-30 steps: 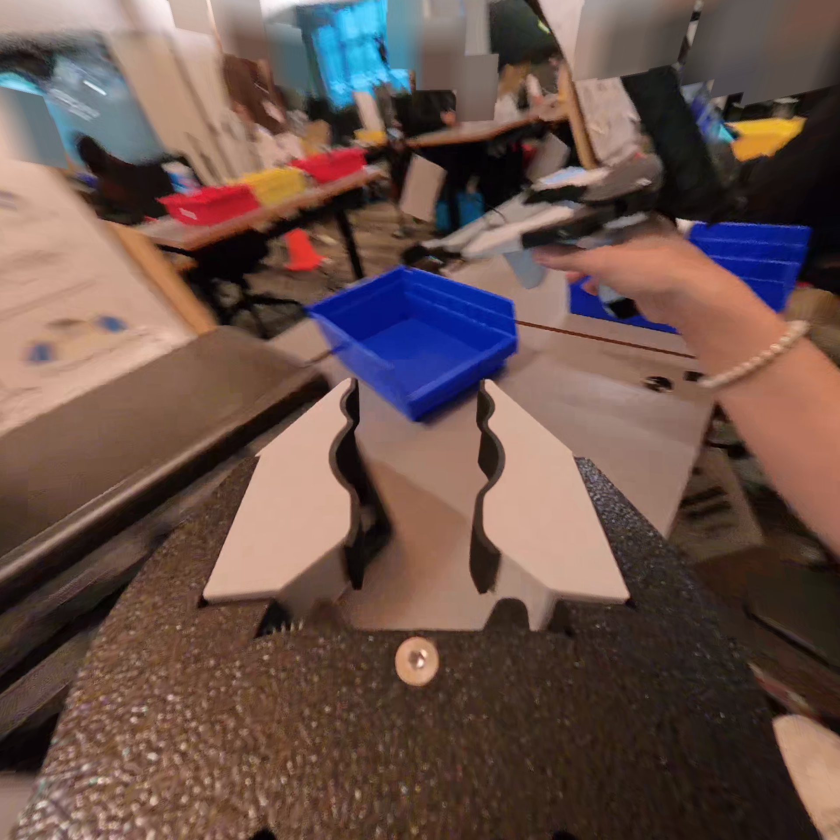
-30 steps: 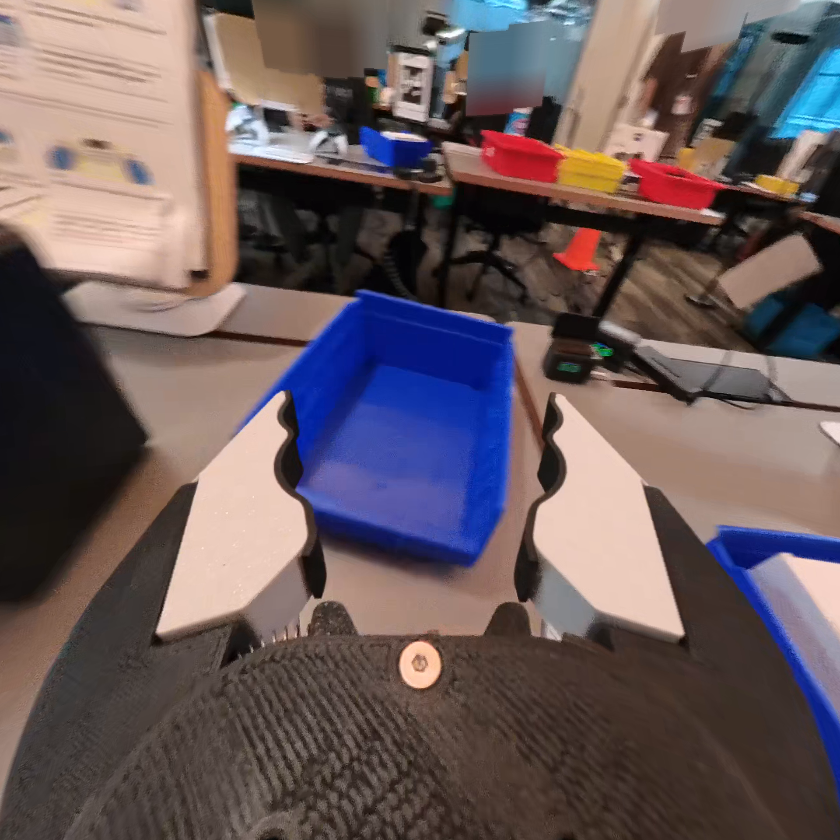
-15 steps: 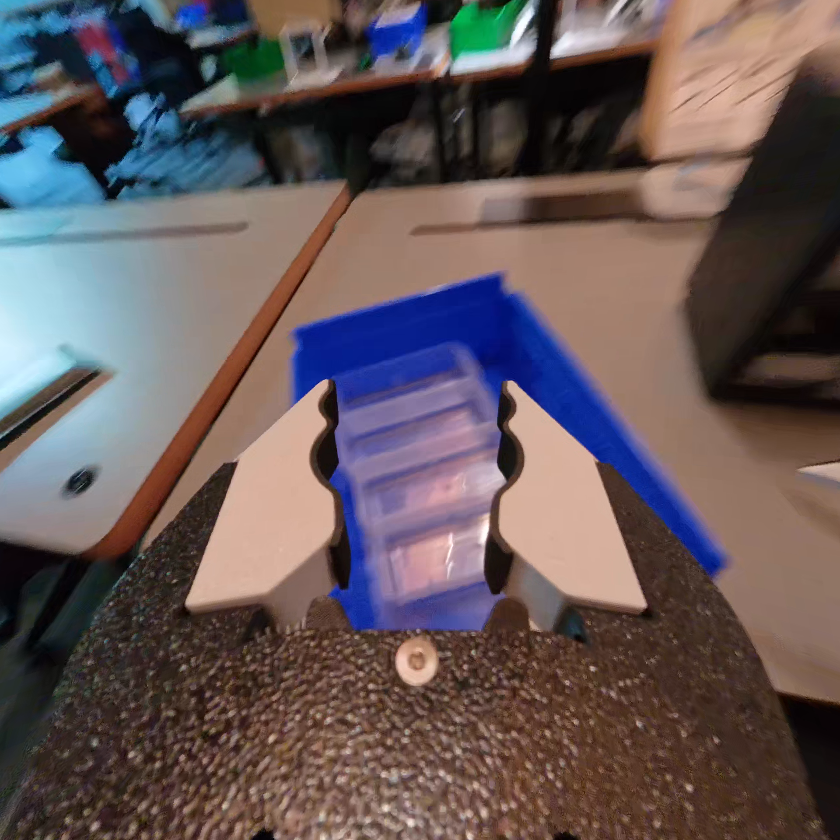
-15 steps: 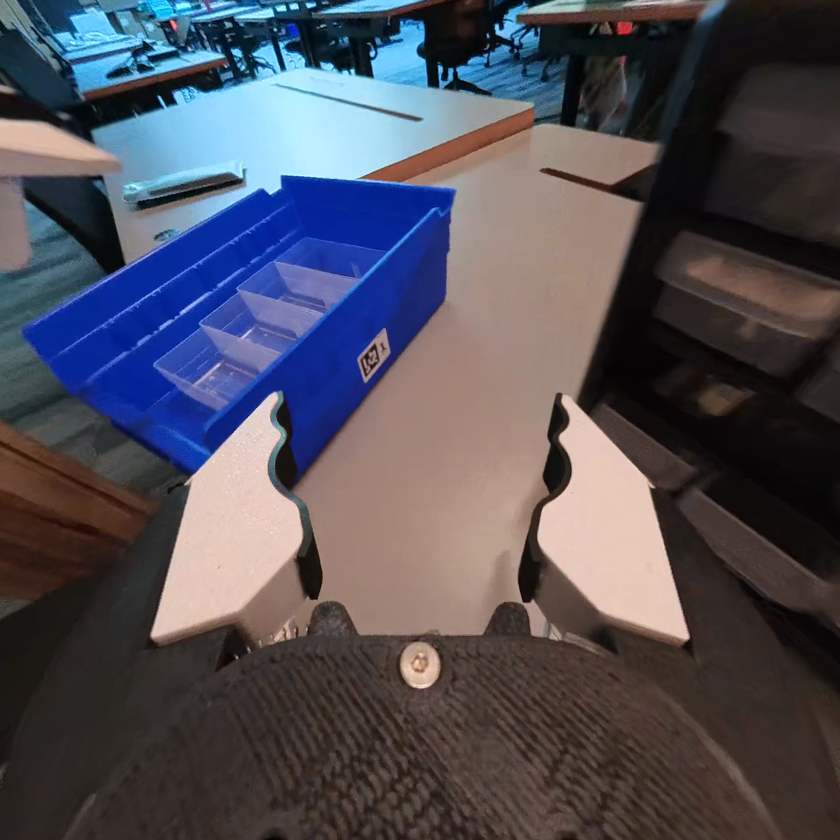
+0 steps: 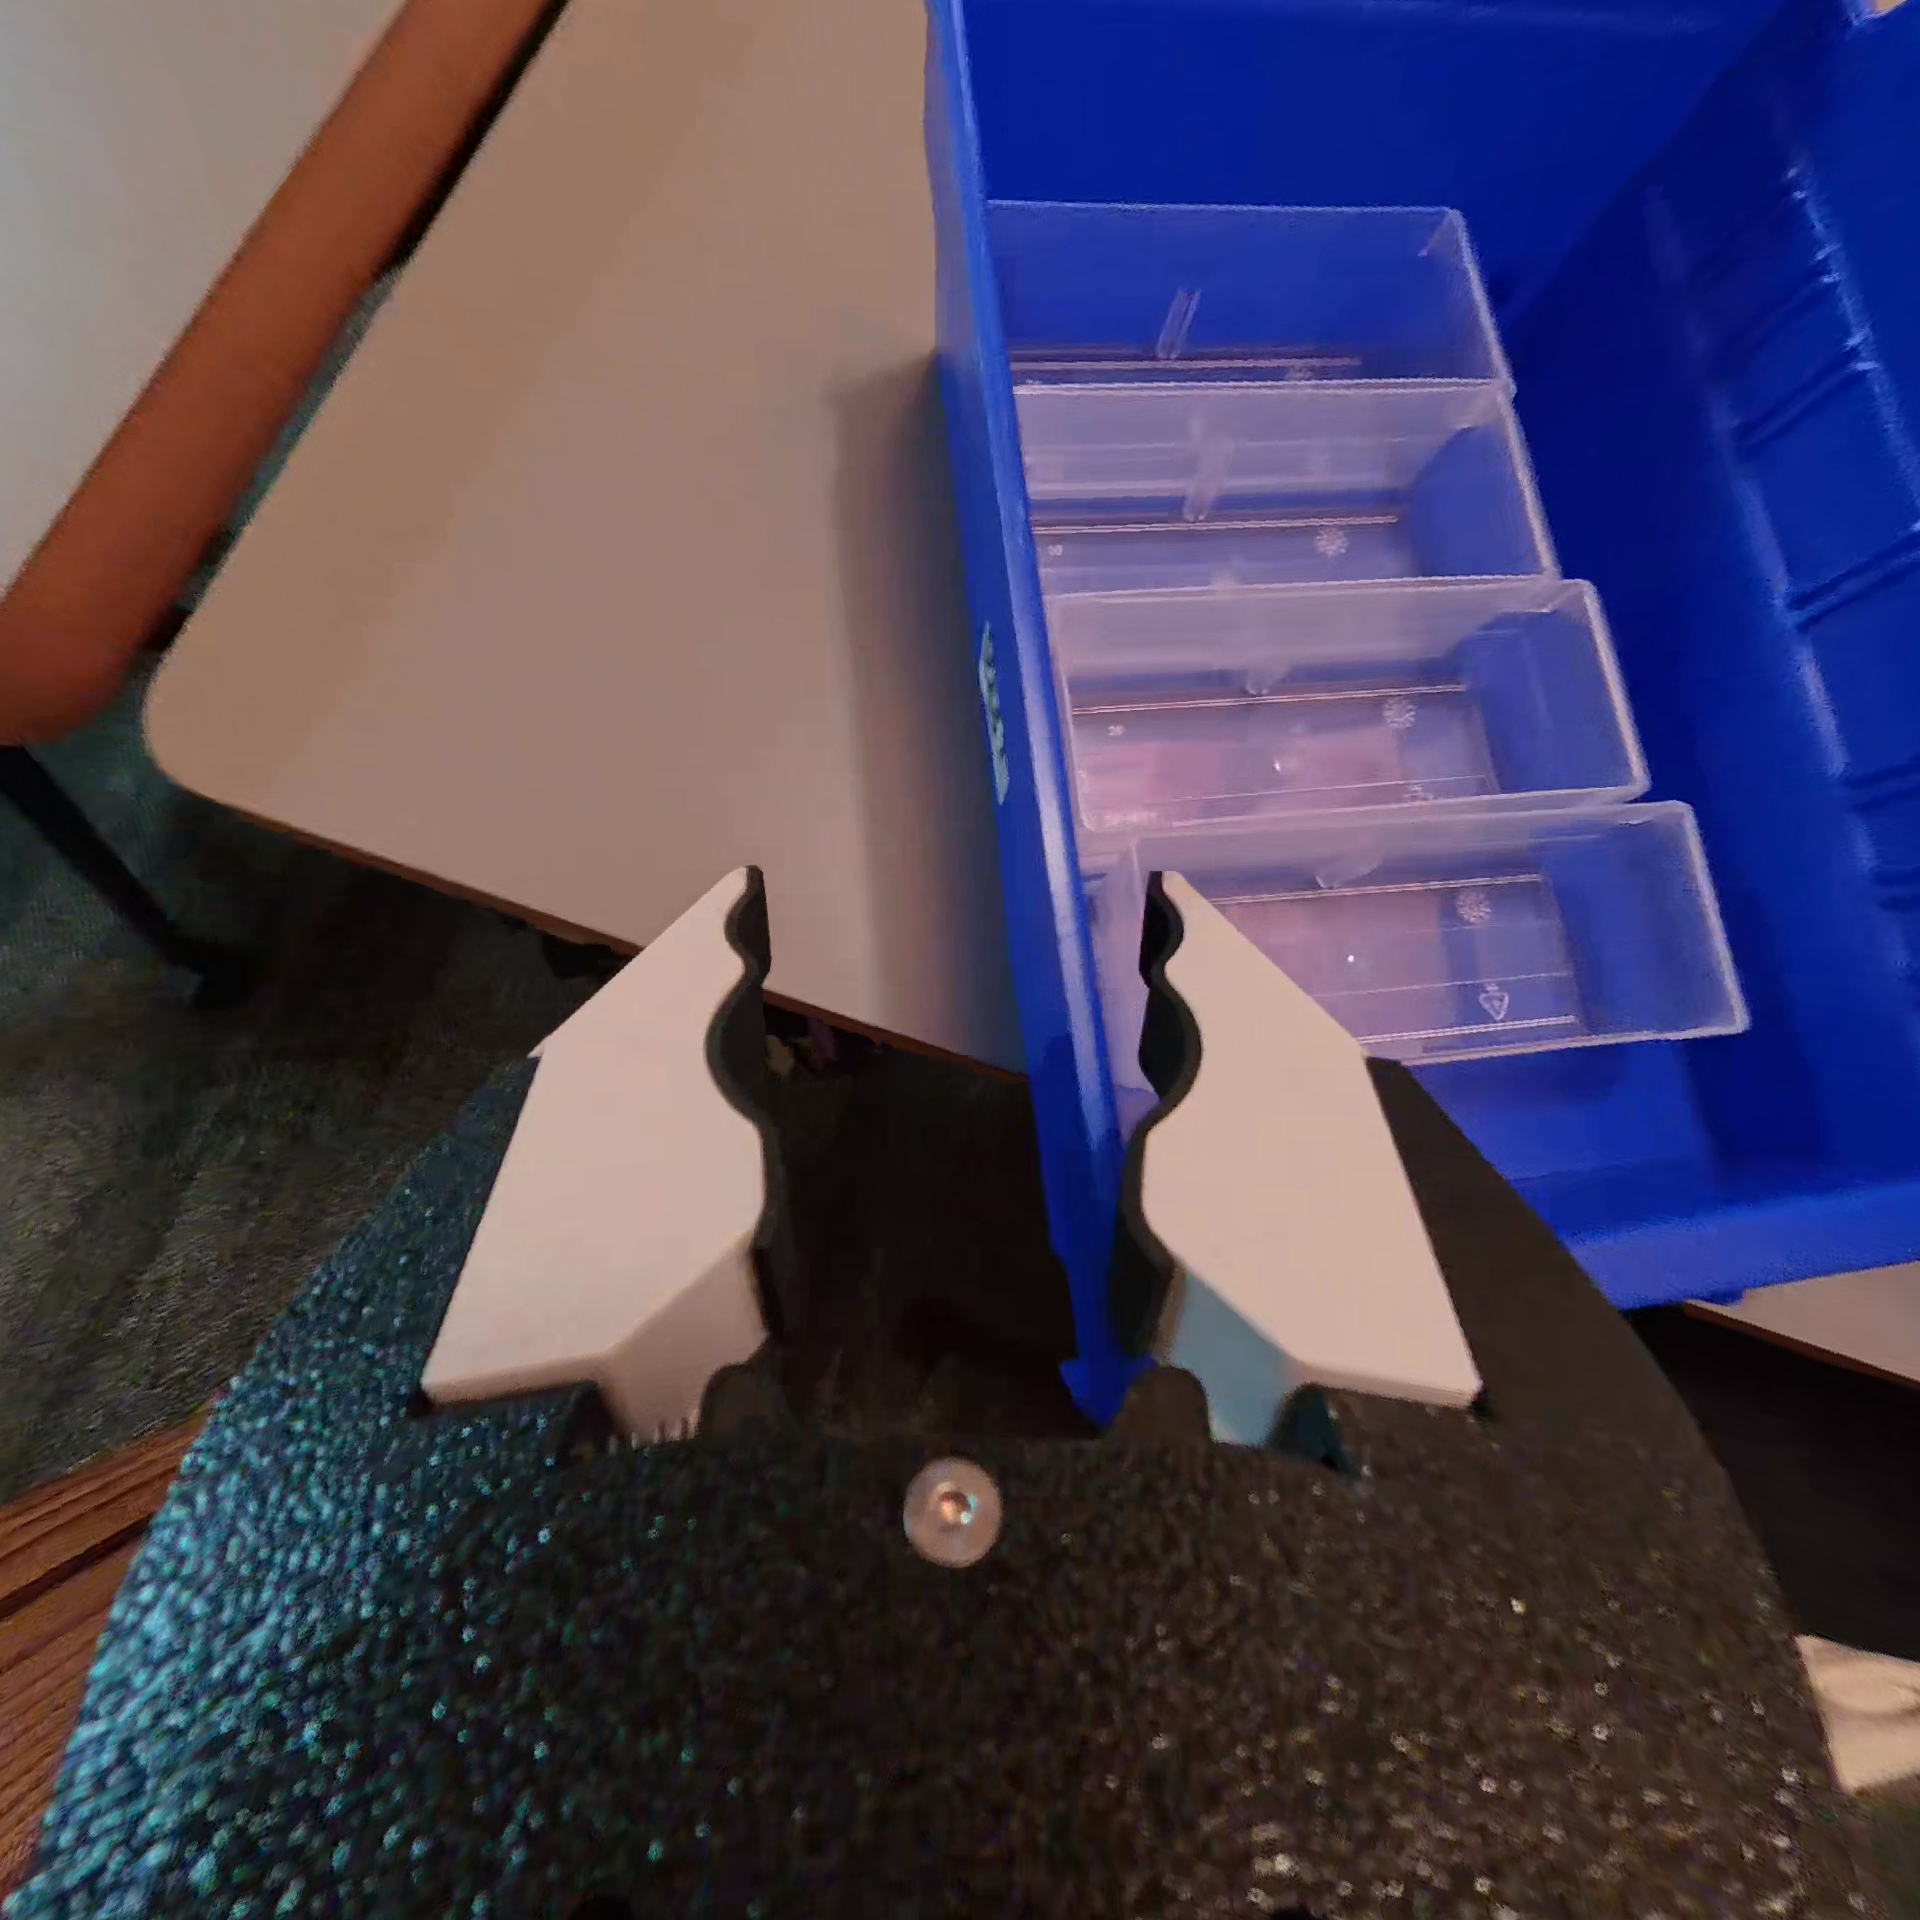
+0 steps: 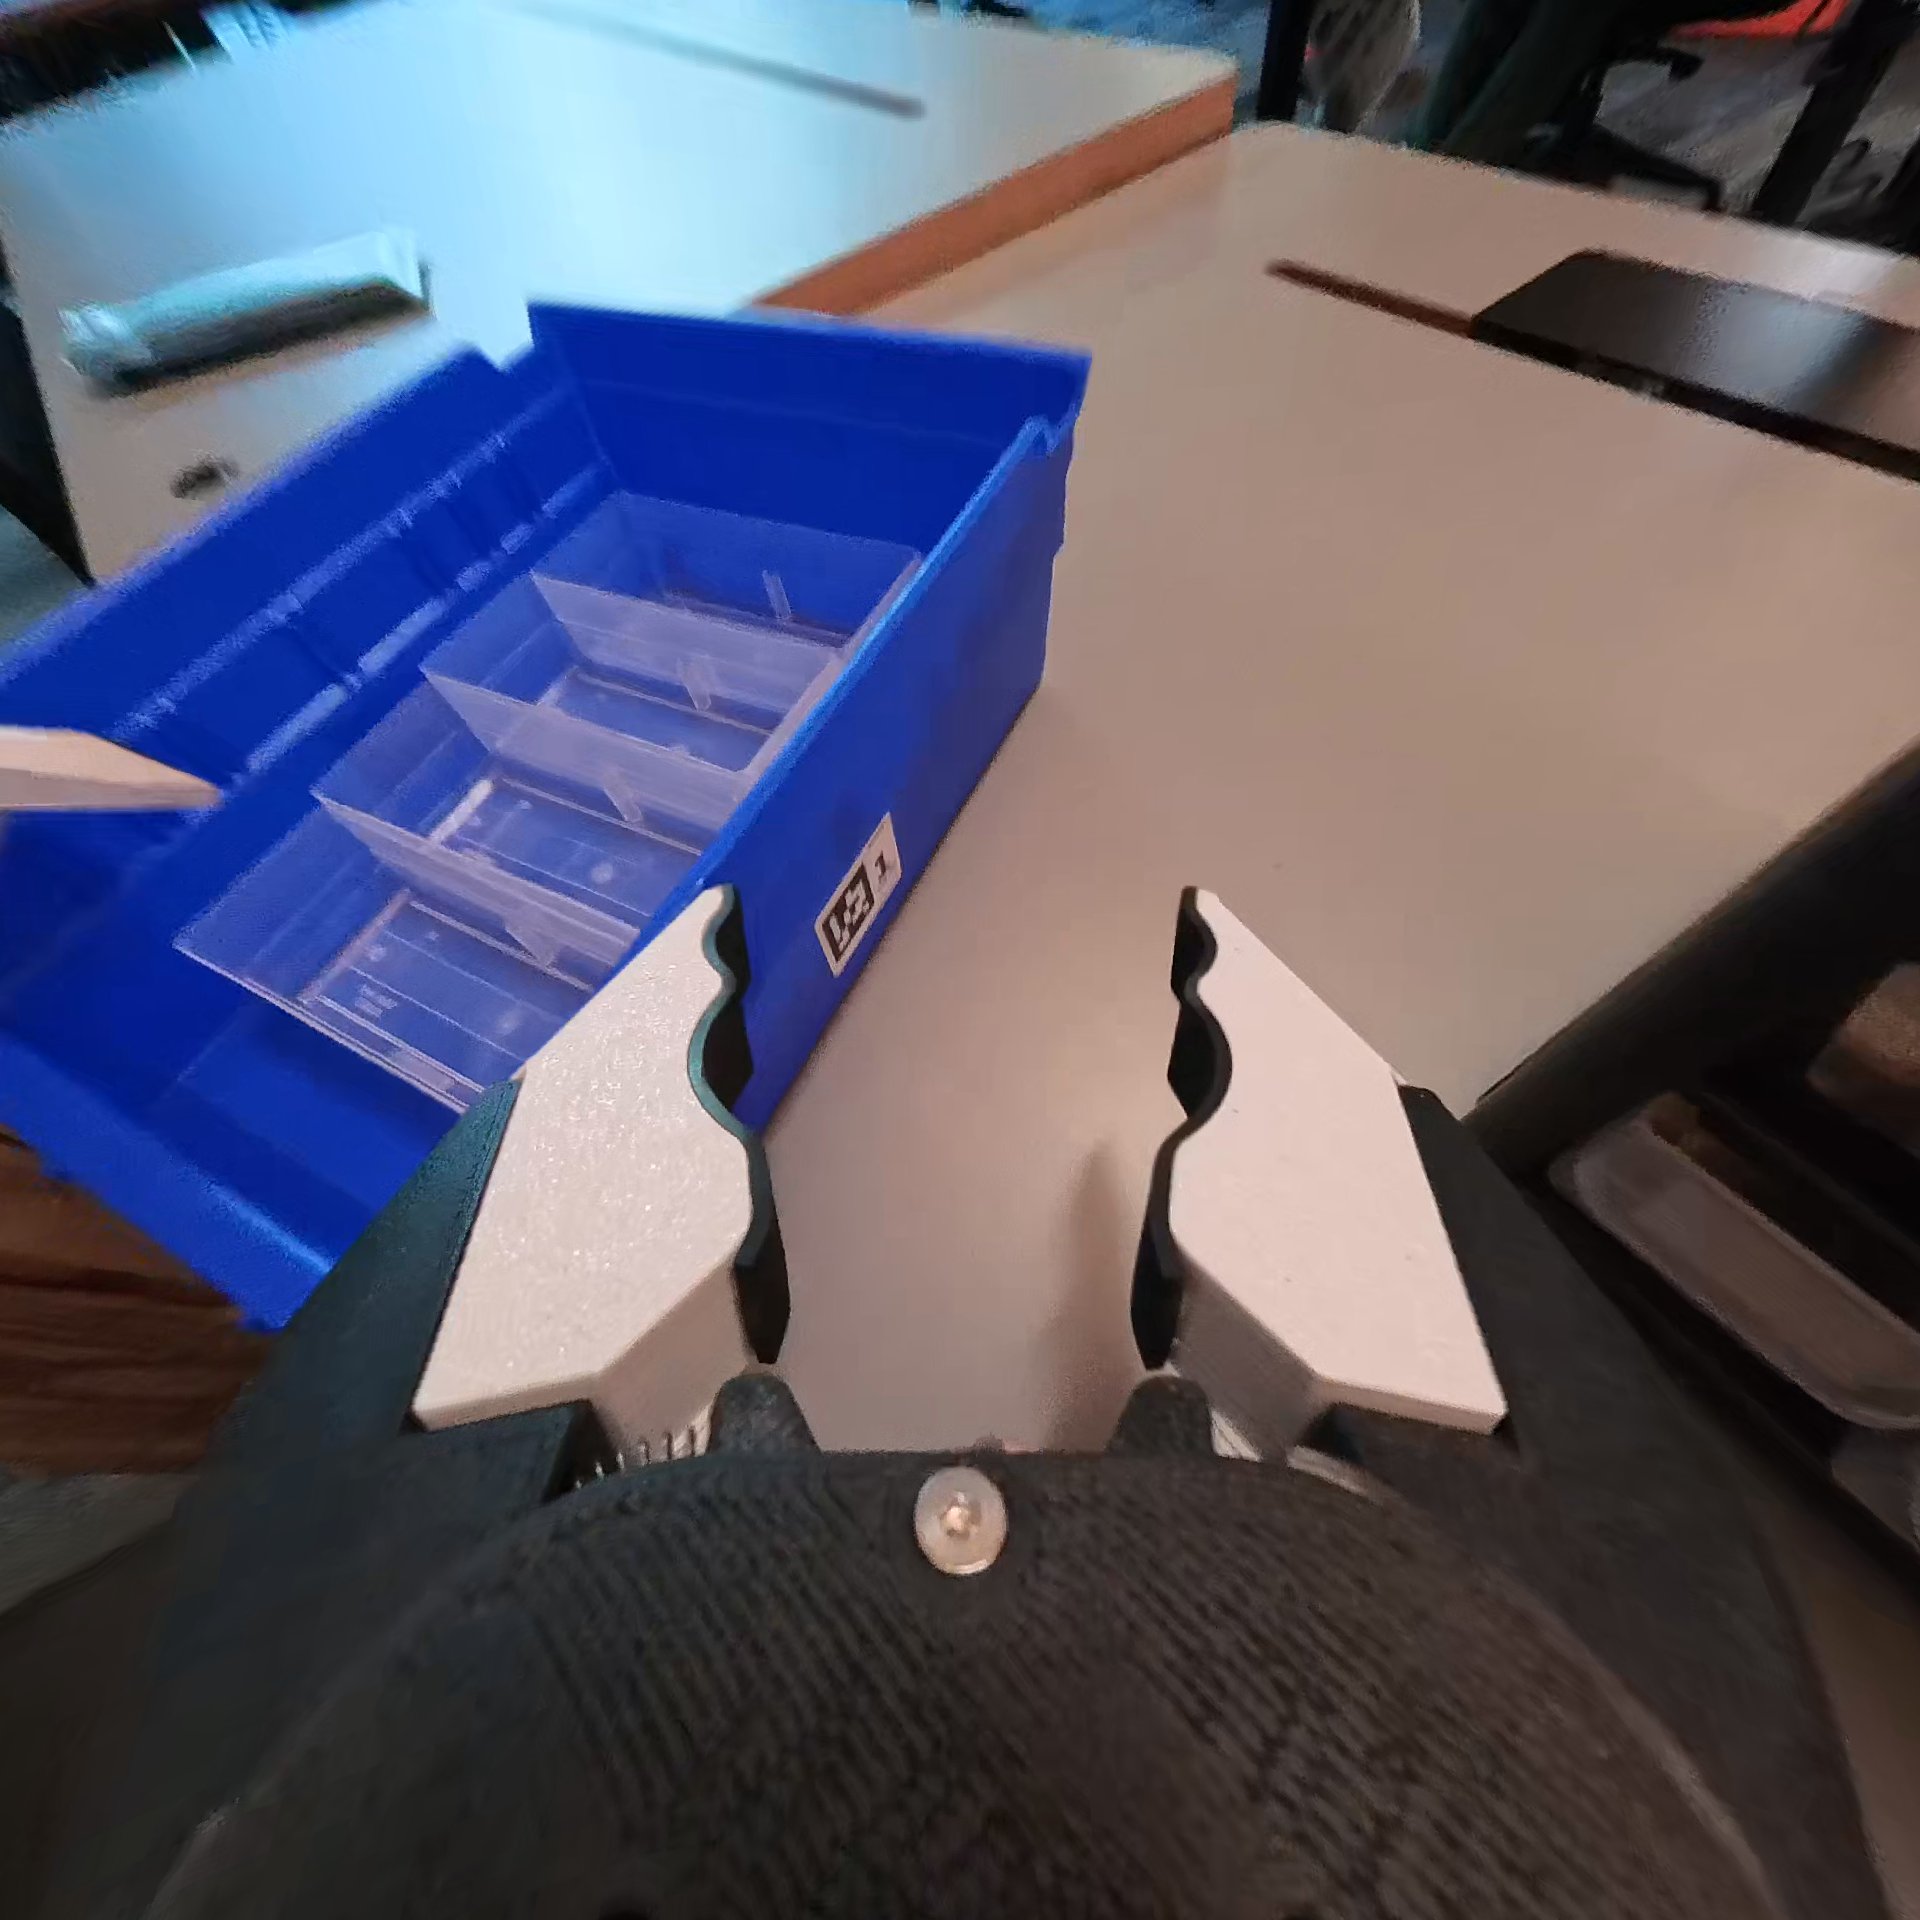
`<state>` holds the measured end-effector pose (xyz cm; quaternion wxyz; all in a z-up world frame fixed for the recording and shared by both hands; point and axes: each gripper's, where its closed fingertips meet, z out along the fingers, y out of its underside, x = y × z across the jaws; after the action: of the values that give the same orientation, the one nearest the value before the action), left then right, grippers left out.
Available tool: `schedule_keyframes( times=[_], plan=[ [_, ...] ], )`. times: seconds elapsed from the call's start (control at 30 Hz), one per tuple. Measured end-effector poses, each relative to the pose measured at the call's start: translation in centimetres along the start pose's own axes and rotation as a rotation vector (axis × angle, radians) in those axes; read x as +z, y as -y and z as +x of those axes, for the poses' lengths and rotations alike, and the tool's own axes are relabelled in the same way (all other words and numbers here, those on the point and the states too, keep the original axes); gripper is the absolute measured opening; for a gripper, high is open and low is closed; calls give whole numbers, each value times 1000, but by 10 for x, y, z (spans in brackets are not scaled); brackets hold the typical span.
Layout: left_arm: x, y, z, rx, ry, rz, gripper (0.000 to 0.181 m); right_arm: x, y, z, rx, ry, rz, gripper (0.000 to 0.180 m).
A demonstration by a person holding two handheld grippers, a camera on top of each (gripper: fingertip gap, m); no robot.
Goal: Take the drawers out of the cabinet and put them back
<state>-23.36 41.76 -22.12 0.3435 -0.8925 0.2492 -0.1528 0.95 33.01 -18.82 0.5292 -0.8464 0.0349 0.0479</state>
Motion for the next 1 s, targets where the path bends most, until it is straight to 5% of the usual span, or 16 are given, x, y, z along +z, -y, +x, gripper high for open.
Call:
schedule_keyframes(
  times=[0.17,0.33,0.4,0.43,0.6,0.67,0.77,0.83,0.9,1.0],
  plan=[
    [12,2,16,-1,-72,-9,61,-34,41,-10,156,151,140,105],
    [20,-1,18,37,-41,-41,45,3,7,-28,69,144,-16,111],
    [18,0,12,52,6,-30,13,11,5,-42,73,214,1,42],
    [17,2,13,57,0,-13,4,12,6,-50,68,266,12,25],
    [19,5,13,103,36,0,3,12,6,-47,123,286,-32,21],
    [23,9,16,110,31,0,3,-2,11,-50,176,324,-52,47],
    [31,16,21,128,30,1,3,-2,18,-24,114,130,-1,83],
    [37,22,24,149,30,1,3,11,8,-7,35,19,-47,61],
    [45,30,27,149,26,4,3,21,13,-11,47,92,-54,32],
    [55,40,28,167,38,0,3,29,15,-12,114,137,-179,13]
  ],
)
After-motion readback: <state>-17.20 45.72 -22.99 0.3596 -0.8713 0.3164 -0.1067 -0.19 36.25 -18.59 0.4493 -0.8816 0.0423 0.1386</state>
